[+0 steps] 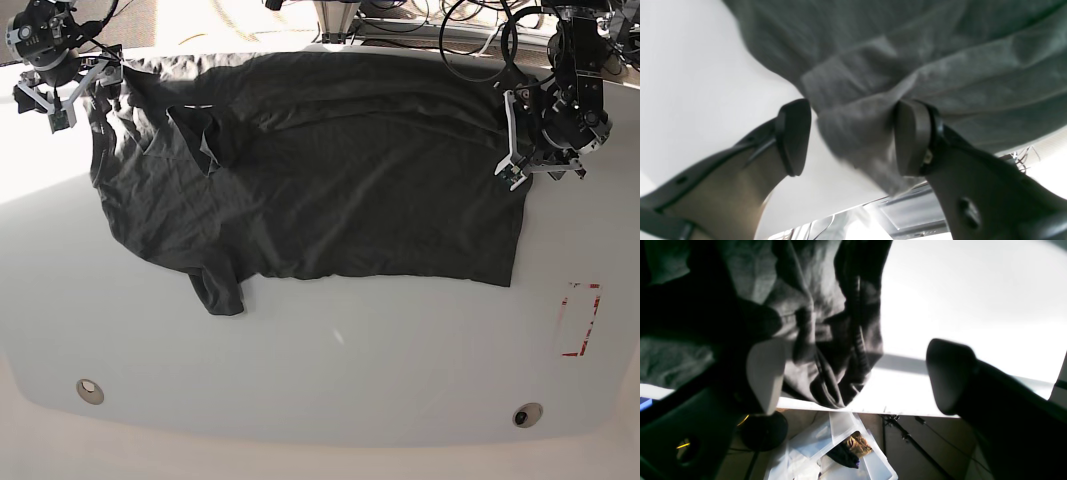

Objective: Layout the t-shirt on the table in an organized manner, then fold the t-shirt properly
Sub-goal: 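Release the shirt and lower both grippers onto the shirt body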

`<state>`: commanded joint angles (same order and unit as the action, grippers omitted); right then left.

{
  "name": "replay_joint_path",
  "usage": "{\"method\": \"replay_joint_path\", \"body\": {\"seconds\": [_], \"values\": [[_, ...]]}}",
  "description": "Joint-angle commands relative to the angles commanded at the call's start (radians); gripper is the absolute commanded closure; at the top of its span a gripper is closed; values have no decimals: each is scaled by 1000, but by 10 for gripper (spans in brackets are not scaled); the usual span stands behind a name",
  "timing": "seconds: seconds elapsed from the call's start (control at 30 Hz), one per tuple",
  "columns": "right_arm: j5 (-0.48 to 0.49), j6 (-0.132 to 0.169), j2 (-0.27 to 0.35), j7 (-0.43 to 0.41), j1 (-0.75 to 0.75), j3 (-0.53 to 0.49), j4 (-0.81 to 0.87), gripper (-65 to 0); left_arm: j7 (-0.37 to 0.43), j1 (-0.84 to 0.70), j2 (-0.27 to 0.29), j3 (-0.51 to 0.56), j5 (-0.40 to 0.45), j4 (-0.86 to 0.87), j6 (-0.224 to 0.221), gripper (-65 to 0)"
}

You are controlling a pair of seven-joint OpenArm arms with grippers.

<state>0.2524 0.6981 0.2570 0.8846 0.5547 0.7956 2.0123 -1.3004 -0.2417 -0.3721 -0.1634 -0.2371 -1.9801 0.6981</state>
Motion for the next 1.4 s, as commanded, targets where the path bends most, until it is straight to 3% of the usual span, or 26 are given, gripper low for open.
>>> {"method": "replay_joint_path", "body": {"seconds": [0.2, 0.53, 0.7, 0.9, 1.4], "values": [[11, 0, -5, 0, -23, -20, 9, -650, -25, 41, 0, -2, -2, -14, 0, -368], [12, 0, -15, 0, -132, -244, 8, -650, -25, 103, 5, -35, -2, -14, 0, -367], [9, 0, -54, 14, -184, -319, 8, -650, -21, 126, 5, -46, 5, -11, 0, -367], [11, 0, -68, 104, -244, -339, 5, -650, -21, 137, 5, -48, 5, -11, 0, -367], [5, 0, -80, 118, -264, -479, -9, -650, -20, 138, 8, -44, 3, -9, 0, -367]]}}
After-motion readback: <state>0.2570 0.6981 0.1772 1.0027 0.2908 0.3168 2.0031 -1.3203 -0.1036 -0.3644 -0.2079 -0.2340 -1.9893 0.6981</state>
